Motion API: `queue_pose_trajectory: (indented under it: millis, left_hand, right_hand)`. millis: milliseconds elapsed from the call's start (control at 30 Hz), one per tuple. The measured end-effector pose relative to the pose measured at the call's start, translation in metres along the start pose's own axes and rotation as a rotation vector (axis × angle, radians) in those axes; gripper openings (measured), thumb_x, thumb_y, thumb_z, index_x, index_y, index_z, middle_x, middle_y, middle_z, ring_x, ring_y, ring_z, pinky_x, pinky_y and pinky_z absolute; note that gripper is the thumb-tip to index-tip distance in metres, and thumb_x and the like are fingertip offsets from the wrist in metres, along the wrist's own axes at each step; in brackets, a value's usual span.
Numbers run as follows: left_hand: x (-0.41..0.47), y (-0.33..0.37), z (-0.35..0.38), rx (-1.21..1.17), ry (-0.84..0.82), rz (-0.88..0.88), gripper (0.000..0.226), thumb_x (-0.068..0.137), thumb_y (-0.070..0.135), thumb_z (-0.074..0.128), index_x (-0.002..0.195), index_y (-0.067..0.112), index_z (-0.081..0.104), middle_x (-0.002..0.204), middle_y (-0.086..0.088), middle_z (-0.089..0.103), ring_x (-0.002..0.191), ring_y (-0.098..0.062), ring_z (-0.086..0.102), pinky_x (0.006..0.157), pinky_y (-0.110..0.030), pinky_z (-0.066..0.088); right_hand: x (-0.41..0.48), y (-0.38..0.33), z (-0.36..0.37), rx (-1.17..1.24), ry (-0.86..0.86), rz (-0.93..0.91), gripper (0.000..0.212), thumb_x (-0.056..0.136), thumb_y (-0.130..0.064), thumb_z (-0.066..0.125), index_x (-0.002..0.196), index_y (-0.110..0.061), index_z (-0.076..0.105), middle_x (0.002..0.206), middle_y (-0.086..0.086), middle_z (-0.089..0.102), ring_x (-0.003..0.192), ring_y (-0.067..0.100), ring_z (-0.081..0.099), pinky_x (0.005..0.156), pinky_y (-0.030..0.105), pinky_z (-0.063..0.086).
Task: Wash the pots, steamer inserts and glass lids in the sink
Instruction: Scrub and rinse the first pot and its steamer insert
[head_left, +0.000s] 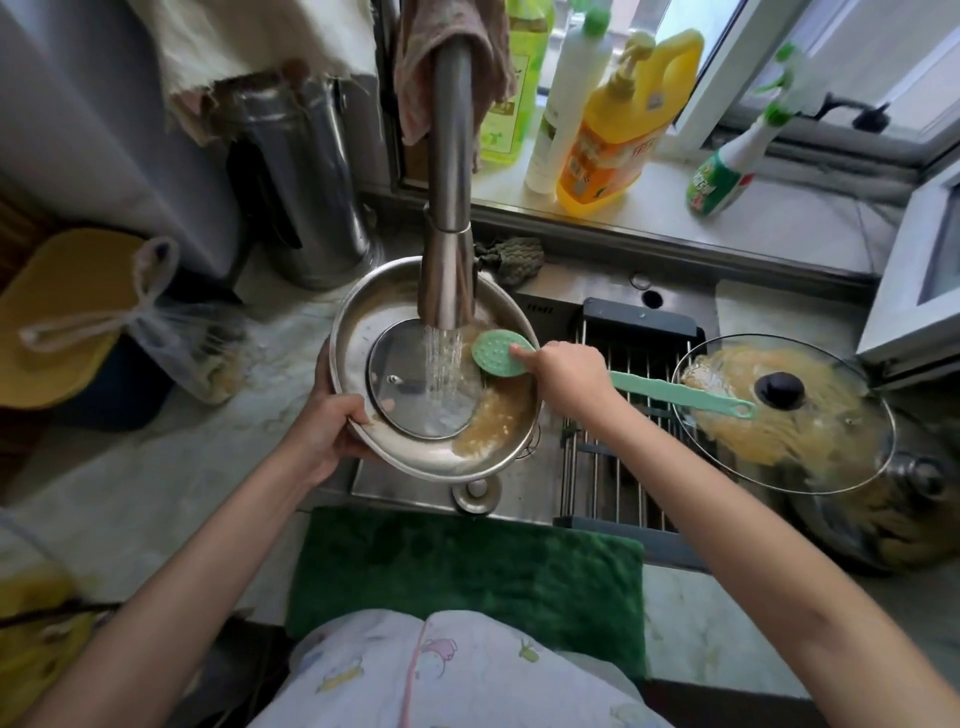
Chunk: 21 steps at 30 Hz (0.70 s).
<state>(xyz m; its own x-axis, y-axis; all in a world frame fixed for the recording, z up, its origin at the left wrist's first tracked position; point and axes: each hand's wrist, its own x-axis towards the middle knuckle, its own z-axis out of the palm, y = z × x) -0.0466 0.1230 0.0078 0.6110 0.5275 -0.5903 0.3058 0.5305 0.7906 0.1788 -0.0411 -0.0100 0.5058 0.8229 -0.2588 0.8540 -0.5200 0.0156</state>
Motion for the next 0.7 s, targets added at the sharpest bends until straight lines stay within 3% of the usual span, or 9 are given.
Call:
queue_pose_trajectory:
  millis: [100, 167, 267, 333, 400, 467, 567, 633, 700]
  left_hand:
    - [-0.003, 0.002, 0.009, 0.058, 0.015, 0.074, 0.095, 0.063, -0.006, 0.043, 0.141, 0.046, 0.024, 0.125, -0.004, 0.05, 0.085, -0.03, 0.064, 0.046, -0.046, 0.055]
    - [-0.002, 0.002, 0.014, 0.118, 0.025, 0.132, 0.097, 0.072, -0.014, 0.041, 0.142, 0.049, 0.02, 0.132, 0.0, 0.047, 0.083, -0.027, 0.063, 0.044, -0.038, 0.054]
    - [0.002, -0.001, 0.017, 0.134, 0.042, 0.13, 0.098, 0.073, -0.017, 0.037, 0.142, 0.05, 0.02, 0.139, -0.001, 0.044, 0.087, -0.029, 0.062, 0.042, -0.038, 0.053]
    - [0.005, -0.004, 0.018, 0.117, 0.049, 0.107, 0.098, 0.071, -0.018, 0.036, 0.141, 0.05, 0.023, 0.136, 0.001, 0.047, 0.087, -0.028, 0.064, 0.043, -0.039, 0.053]
    - [0.006, -0.007, 0.014, 0.102, 0.05, 0.084, 0.097, 0.071, -0.018, 0.035, 0.14, 0.049, 0.025, 0.129, 0.002, 0.05, 0.087, -0.027, 0.065, 0.041, -0.035, 0.052]
    - [0.007, -0.01, 0.009, 0.051, 0.036, 0.042, 0.093, 0.071, -0.019, 0.031, 0.14, 0.043, 0.027, 0.12, -0.001, 0.054, 0.088, -0.026, 0.066, 0.04, -0.031, 0.051]
    - [0.006, -0.01, 0.005, -0.04, 0.026, -0.038, 0.073, 0.071, -0.016, 0.032, 0.134, 0.021, 0.039, 0.097, -0.008, 0.061, 0.07, -0.021, 0.066, 0.045, -0.031, 0.054]
    - [0.003, -0.007, 0.009, -0.056, 0.019, -0.048, 0.067, 0.064, -0.008, 0.041, 0.126, 0.017, 0.043, 0.086, -0.008, 0.06, 0.059, -0.018, 0.064, 0.042, -0.027, 0.053]
    - [-0.001, -0.005, 0.012, -0.048, 0.009, -0.046, 0.065, 0.055, -0.002, 0.045, 0.118, 0.015, 0.046, 0.077, -0.006, 0.061, 0.051, -0.013, 0.063, 0.039, -0.023, 0.049]
  right_hand:
    - [-0.005, -0.013, 0.002, -0.048, -0.02, 0.076, 0.042, 0.095, -0.022, 0.047, 0.137, -0.031, 0.047, 0.103, 0.005, 0.062, 0.095, 0.03, 0.063, 0.065, 0.032, 0.039]
    - [-0.014, -0.026, 0.008, -0.048, -0.142, 0.088, 0.03, 0.091, -0.018, 0.05, 0.119, -0.021, 0.061, 0.099, 0.005, 0.064, 0.093, 0.03, 0.063, 0.067, 0.031, 0.041]
    - [-0.026, -0.045, 0.018, 0.235, -0.371, 0.072, 0.024, 0.092, -0.025, 0.052, 0.103, -0.011, 0.07, 0.085, 0.004, 0.064, 0.077, 0.025, 0.061, 0.065, 0.029, 0.047]
    - [-0.028, -0.057, 0.018, 0.454, -0.454, -0.001, 0.025, 0.093, -0.025, 0.056, 0.108, -0.014, 0.072, 0.099, 0.002, 0.072, 0.08, 0.017, 0.064, 0.068, 0.025, 0.05]
    - [-0.027, -0.067, 0.009, 0.613, -0.488, -0.105, 0.026, 0.092, -0.023, 0.06, 0.116, -0.018, 0.069, 0.111, -0.005, 0.07, 0.072, 0.004, 0.059, 0.062, 0.011, 0.042]
    - [-0.023, -0.076, -0.001, 0.673, -0.407, -0.199, 0.027, 0.093, -0.027, 0.059, 0.118, -0.024, 0.068, 0.095, -0.005, 0.072, 0.054, 0.003, 0.046, 0.049, 0.012, 0.035]
    - [-0.009, -0.083, -0.008, 0.475, -0.085, -0.269, 0.028, 0.094, -0.036, 0.053, 0.12, -0.04, 0.063, 0.072, -0.002, 0.064, 0.056, 0.017, 0.052, 0.054, 0.029, 0.037]
    - [0.004, -0.083, -0.019, 0.342, 0.087, -0.217, 0.029, 0.093, -0.031, 0.051, 0.117, -0.037, 0.066, 0.078, 0.002, 0.067, 0.071, 0.023, 0.062, 0.058, 0.03, 0.037]
    - [0.021, -0.078, -0.031, 0.255, 0.144, -0.133, 0.026, 0.089, -0.021, 0.052, 0.108, -0.018, 0.069, 0.094, 0.008, 0.069, 0.092, 0.029, 0.064, 0.066, 0.033, 0.041]
